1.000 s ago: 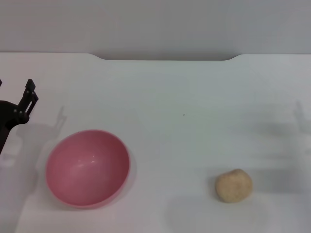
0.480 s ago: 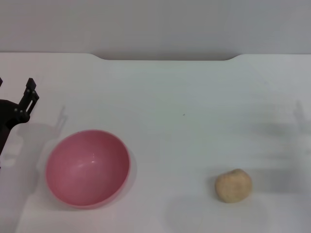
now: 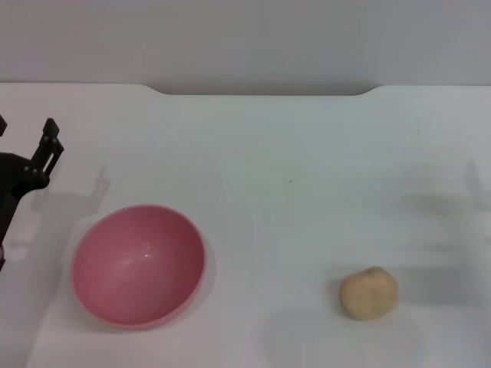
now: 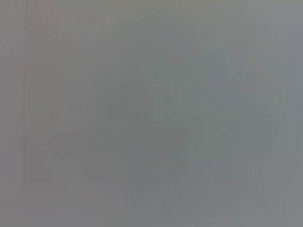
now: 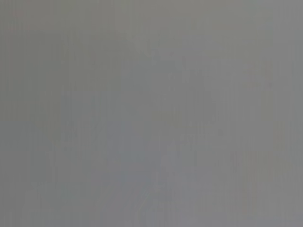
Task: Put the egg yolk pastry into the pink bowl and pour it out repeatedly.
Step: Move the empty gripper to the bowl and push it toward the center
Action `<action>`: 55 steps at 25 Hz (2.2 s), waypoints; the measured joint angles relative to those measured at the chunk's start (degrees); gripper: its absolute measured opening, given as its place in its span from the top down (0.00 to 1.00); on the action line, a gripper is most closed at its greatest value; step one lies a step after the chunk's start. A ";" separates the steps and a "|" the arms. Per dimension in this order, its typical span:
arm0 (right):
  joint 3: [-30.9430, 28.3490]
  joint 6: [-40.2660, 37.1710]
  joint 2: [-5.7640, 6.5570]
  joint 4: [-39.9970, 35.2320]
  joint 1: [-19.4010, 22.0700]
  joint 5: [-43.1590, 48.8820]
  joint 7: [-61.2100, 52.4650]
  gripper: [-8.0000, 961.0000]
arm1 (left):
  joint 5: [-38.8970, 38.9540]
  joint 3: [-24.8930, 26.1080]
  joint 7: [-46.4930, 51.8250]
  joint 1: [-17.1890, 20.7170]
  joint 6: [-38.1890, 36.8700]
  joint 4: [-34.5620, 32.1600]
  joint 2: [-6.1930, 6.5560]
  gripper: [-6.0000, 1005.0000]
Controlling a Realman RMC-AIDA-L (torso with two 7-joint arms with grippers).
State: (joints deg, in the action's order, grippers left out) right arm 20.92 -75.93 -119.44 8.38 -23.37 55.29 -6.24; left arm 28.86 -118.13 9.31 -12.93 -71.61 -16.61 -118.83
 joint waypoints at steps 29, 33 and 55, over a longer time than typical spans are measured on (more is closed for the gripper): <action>-0.01 0.00 0.10 -0.45 -1.18 0.04 0.00 0.22 | -29.11 20.44 14.90 -13.05 96.96 -58.34 7.76 0.23; -0.09 0.00 0.13 -0.73 -1.97 0.01 0.00 0.22 | -28.09 23.24 3.55 -11.46 110.68 -67.16 4.01 0.23; -0.09 0.61 0.26 -1.93 -3.88 0.05 0.46 0.22 | -4.33 45.12 -20.06 -13.58 173.75 -82.12 1.09 0.23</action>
State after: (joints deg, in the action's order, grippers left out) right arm 20.83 -75.32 -119.18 6.46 -27.25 55.33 -5.78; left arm 24.53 -73.01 -10.74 -26.51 102.15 -98.74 -117.74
